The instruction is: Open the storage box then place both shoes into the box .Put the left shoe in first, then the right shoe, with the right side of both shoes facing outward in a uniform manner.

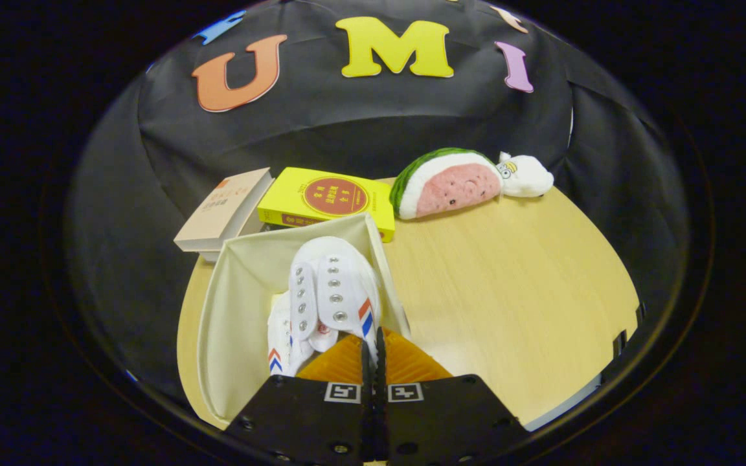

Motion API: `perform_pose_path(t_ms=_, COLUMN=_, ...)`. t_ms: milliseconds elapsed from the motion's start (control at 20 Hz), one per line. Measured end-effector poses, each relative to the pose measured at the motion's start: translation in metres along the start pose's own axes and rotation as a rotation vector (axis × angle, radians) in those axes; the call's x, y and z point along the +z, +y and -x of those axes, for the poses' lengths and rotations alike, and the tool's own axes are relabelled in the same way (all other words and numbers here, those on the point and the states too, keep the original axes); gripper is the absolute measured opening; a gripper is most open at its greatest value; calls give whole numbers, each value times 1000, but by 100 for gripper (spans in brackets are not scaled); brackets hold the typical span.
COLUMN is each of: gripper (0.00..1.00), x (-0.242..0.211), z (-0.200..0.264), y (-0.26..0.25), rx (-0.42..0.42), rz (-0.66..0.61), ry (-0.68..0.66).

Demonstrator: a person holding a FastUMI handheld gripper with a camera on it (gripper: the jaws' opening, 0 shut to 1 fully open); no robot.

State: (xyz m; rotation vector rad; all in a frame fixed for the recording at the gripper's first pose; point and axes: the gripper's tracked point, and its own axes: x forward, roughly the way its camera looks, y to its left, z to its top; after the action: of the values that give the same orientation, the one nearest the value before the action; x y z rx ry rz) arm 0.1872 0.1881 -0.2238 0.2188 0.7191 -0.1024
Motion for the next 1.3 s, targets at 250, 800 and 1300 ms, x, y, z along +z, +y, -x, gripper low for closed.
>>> perform_pose_path(t_ms=250, gripper=27, x=-20, z=9, y=11, rx=76, rz=17, ry=23)
perform_pose_path(t_ms=800, gripper=95, x=25, z=104, y=3, rx=96, rz=151, ry=-245)
perform_pose_path(t_ms=1300, gripper=95, x=70, z=230, y=-70, rx=69, rz=136, ry=-550)
